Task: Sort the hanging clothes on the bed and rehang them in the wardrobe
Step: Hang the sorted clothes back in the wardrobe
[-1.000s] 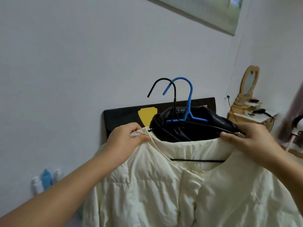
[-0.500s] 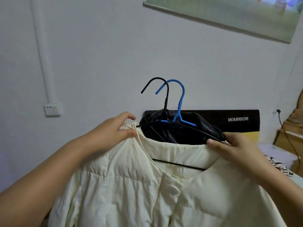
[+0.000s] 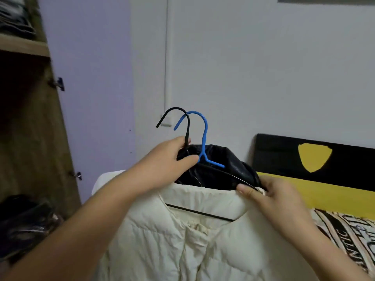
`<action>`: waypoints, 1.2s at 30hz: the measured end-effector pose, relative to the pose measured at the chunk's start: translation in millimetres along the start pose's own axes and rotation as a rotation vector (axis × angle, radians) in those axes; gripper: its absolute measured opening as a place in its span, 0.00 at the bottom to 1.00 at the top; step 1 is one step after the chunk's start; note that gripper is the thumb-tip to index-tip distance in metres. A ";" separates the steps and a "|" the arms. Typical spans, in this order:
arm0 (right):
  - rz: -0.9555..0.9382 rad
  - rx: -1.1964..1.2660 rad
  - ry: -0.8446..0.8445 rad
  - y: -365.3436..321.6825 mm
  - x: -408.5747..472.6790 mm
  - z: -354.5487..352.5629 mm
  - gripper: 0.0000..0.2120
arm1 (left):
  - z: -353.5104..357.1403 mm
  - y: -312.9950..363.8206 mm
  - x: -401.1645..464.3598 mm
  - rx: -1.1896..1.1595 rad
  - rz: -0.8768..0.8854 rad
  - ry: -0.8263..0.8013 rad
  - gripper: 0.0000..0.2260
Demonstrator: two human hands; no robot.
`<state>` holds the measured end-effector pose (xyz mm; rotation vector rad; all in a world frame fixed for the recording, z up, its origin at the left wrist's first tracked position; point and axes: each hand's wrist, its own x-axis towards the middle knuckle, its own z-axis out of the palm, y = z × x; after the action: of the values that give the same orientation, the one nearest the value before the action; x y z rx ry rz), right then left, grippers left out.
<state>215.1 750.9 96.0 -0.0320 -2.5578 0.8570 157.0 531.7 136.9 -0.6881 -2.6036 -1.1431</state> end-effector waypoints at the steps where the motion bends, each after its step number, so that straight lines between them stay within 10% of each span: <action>1: -0.008 -0.009 -0.023 -7.6 0.5 8.9 0.13 | 0.6 -3.3 -5.1 -0.044 -0.044 0.087 0.17; 6: -0.086 0.014 -0.152 -55.2 7.4 50.8 0.14 | -29.7 -23.9 -14.5 -0.415 -0.135 0.365 0.05; 15: -0.280 0.133 -0.479 -142.0 42.6 131.4 0.14 | -110.5 -91.2 -7.3 -0.584 -0.263 0.738 0.15; 27: -0.482 0.235 -1.051 -189.0 72.9 238.3 0.20 | -203.5 -184.6 -11.5 -0.574 -0.265 0.787 0.17; 36: -0.349 0.955 -1.303 -263.5 113.7 343.1 0.21 | -273.2 -250.9 11.0 -0.391 -0.425 0.837 0.15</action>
<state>0.6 361.1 50.0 1.6592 -2.5319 2.3338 25.2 186.0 165.6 0.2915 -1.8463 -1.6259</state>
